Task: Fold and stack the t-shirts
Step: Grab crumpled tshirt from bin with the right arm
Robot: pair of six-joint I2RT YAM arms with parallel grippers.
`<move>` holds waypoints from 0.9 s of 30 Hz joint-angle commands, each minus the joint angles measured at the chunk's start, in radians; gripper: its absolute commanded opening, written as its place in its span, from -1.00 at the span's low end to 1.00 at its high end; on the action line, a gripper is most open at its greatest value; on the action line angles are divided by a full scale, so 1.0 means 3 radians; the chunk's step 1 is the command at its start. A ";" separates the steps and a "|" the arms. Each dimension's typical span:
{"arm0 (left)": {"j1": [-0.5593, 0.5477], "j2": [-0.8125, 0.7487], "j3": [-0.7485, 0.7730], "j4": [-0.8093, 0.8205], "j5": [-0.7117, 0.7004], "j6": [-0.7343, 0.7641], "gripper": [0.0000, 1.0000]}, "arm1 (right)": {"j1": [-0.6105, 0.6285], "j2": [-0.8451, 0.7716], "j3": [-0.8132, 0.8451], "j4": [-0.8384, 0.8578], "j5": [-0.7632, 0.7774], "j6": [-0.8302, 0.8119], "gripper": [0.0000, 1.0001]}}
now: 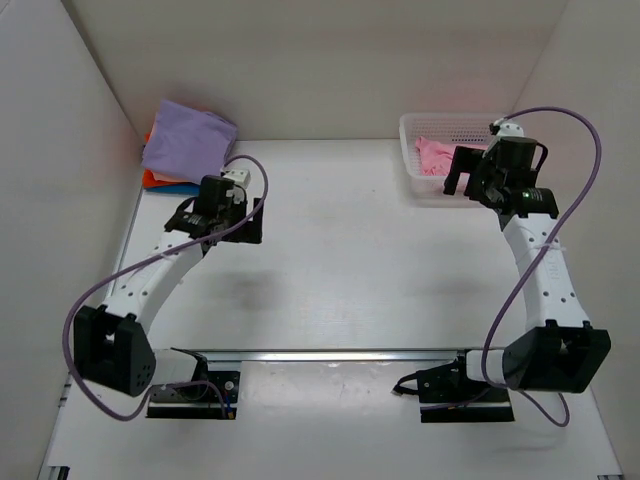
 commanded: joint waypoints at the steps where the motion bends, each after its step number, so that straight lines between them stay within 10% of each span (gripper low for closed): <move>1: -0.0062 0.0238 0.0226 -0.0283 -0.0171 0.0075 0.97 | -0.0074 0.0347 0.0390 0.0072 0.0192 -0.0120 0.98; 7: -0.0007 -0.0181 -0.0249 0.0497 -0.0073 0.0106 0.98 | -0.0324 0.1319 0.1131 0.0282 -0.0257 0.0007 0.98; 14: 0.0061 -0.0023 -0.0193 0.0795 -0.0150 0.0172 0.97 | -0.0468 0.3766 0.3817 -0.0509 -0.0539 0.0033 0.98; 27: 0.0045 0.0182 -0.0423 0.1164 0.0096 0.0049 0.97 | -0.0458 0.4501 0.4134 -0.0342 -0.0989 0.0360 0.74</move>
